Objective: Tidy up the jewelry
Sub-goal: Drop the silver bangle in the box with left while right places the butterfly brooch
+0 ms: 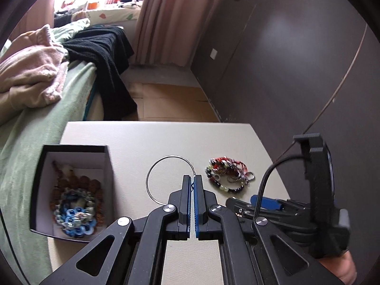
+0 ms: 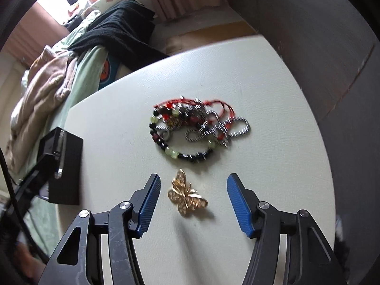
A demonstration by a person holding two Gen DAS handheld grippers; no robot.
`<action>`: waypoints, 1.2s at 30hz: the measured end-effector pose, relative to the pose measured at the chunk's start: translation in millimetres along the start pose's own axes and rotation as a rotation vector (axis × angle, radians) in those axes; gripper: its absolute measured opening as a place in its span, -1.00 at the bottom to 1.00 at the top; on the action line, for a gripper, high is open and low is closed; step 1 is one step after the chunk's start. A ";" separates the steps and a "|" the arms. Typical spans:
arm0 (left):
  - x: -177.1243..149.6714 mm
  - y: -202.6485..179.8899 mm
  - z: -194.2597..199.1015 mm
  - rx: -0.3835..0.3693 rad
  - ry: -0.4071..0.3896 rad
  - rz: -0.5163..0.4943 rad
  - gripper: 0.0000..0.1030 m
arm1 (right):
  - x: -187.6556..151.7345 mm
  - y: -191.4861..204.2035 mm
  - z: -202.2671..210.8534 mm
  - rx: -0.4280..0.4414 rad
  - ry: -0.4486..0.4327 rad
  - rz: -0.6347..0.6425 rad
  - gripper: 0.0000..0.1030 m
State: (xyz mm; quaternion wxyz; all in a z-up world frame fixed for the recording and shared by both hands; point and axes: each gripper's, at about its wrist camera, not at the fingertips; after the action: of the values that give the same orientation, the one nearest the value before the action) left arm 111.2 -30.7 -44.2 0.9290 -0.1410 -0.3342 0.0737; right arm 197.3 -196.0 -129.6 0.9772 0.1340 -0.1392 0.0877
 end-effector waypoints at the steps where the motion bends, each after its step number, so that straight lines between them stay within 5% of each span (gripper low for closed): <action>1: 0.5 3.3 2.7 0.002 -0.006 0.007 -0.98 | -0.4 3.8 -0.9 -0.016 -0.002 0.017 0.12; 4: 3.0 16.1 10.7 0.007 -0.021 0.034 -0.98 | -1.9 9.6 -0.7 -0.068 0.004 0.060 -0.12; 7: 4.1 27.2 17.4 0.011 -0.033 0.057 -0.98 | -7.1 10.4 0.7 -0.034 0.033 0.076 -0.63; 26: 16.0 95.5 56.3 -0.002 -0.103 0.240 -0.93 | -9.6 28.9 34.3 0.149 -0.077 0.049 -0.73; 29: 18.1 112.3 53.0 -0.047 -0.064 0.342 -0.58 | -6.6 38.6 40.7 0.183 -0.102 0.051 -0.72; 31: 16.3 119.6 56.1 -0.053 -0.089 0.383 -0.06 | -4.8 47.4 44.7 0.213 -0.122 0.057 -0.72; 36: 18.0 125.3 66.1 -0.017 -0.127 0.390 0.10 | -1.3 66.6 52.9 0.292 -0.167 0.072 -0.72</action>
State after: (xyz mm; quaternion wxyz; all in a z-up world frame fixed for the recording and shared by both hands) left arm 77.2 106.4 -23.6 0.8730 -0.2059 -0.3591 0.2580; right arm 169.1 -148.1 -65.3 0.9287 0.2762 -0.2103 0.1307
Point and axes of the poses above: each gripper's, at about its wrist camera, not at the fingertips, and z roughly against the way its jaws point, y to its left, x to its top, and after that the axes turned 3 degrees about y, right-handed
